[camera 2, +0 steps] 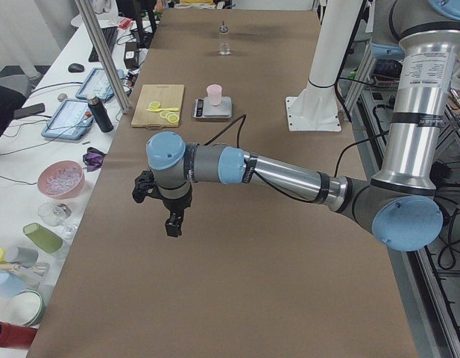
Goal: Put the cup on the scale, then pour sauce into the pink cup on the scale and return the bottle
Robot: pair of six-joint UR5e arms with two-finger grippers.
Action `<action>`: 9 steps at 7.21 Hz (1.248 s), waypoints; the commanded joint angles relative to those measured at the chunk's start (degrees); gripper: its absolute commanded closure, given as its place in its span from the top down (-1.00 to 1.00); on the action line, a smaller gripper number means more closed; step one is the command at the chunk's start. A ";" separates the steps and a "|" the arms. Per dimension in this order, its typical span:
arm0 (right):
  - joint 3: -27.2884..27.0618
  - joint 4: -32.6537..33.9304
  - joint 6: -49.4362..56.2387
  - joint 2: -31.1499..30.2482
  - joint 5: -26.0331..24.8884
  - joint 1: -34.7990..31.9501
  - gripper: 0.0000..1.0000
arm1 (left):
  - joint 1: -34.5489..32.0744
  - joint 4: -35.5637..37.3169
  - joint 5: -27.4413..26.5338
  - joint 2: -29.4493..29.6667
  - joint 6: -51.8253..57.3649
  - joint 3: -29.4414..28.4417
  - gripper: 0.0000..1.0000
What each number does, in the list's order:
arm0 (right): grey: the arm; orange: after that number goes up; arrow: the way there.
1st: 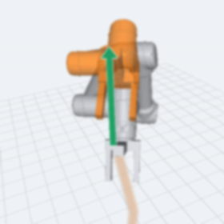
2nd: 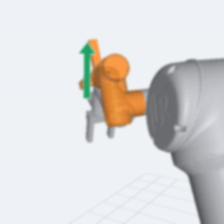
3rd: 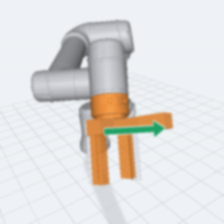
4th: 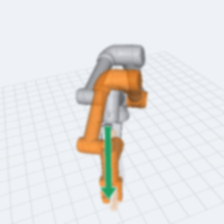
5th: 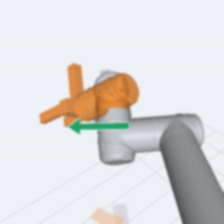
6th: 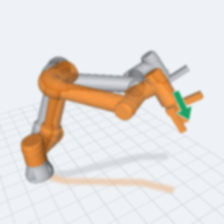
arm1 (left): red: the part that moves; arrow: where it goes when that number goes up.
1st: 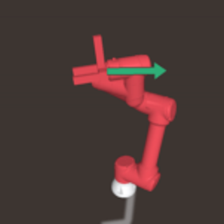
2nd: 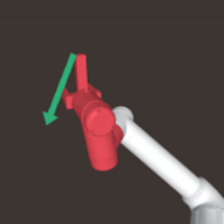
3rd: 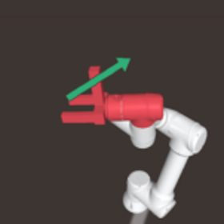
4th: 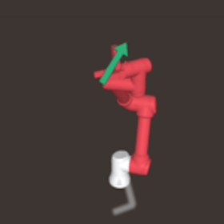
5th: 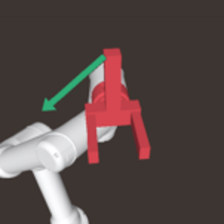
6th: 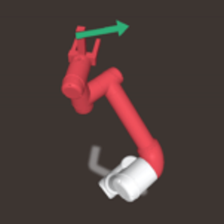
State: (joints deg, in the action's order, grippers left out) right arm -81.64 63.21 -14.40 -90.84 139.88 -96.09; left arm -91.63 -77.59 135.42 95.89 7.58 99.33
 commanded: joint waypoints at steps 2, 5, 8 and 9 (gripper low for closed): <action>-13.78 19.02 10.87 -5.74 -3.65 -5.41 1.00 | -0.04 -0.02 0.02 -0.79 -0.02 0.08 0.98; -16.00 21.08 10.89 -9.35 -3.21 -5.07 1.00 | -0.04 -0.02 0.02 -1.92 -0.20 0.34 0.98; -19.94 26.94 10.97 -8.92 -3.56 -3.41 1.00 | -0.04 -0.02 -0.25 -2.11 -0.20 0.17 0.98; -21.18 28.88 10.89 -8.74 -3.65 -3.14 1.00 | 0.04 -0.02 -0.16 -2.28 -0.20 0.17 0.98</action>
State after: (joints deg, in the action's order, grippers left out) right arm -100.94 89.20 -3.46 -99.80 136.38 -99.76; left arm -91.63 -77.62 135.24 93.78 7.38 99.52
